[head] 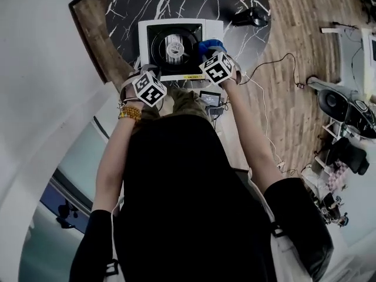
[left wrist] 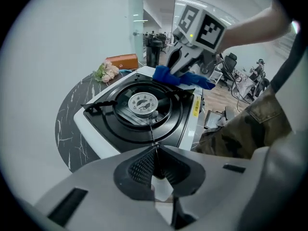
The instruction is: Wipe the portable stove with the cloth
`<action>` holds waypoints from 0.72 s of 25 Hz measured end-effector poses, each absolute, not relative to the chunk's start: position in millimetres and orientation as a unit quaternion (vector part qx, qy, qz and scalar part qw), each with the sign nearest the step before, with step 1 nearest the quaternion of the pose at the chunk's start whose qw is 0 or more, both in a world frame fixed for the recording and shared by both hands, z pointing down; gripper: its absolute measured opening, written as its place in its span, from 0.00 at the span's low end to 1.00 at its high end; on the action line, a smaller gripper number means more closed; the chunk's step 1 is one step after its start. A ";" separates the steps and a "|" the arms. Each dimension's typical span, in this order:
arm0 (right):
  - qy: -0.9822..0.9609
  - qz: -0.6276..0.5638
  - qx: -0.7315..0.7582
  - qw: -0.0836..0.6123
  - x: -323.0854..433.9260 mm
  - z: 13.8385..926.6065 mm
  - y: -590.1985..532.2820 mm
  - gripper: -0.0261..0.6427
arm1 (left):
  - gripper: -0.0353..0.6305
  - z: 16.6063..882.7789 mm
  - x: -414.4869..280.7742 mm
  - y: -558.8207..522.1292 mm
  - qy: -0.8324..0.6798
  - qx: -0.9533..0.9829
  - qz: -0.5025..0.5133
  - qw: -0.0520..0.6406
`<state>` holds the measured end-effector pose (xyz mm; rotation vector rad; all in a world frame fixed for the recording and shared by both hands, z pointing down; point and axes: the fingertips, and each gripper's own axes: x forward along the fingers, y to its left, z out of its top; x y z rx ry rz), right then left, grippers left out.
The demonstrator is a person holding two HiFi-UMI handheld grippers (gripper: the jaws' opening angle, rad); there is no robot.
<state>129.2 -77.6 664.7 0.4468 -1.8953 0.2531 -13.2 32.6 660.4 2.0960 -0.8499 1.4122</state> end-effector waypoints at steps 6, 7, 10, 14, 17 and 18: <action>-0.825 0.209 0.202 0.485 110.9 661.0 -152.5 0.07 | 0.08 661.4 -12.6 32.2 -0.336 0.744 0.495 0.297; -0.825 0.215 0.195 0.484 107.5 661.1 -160.3 0.07 | 0.08 661.3 -13.7 31.5 -0.340 0.741 0.495 0.299; -0.828 0.204 0.164 0.496 101.1 660.1 -177.5 0.07 | 0.08 658.4 -13.7 27.1 -0.353 0.739 0.492 0.295; -0.826 0.166 0.090 0.532 98.0 662.2 -185.2 0.07 | 0.08 658.7 -12.3 24.9 -0.367 0.735 0.488 0.294; -0.826 0.130 0.058 0.545 95.6 662.2 -186.2 0.07 | 0.08 657.8 -13.8 23.9 -0.374 0.734 0.484 0.296; -0.828 0.128 0.056 0.543 95.3 661.9 -187.0 0.07 | 0.08 657.3 -14.4 23.4 -0.378 0.734 0.480 0.297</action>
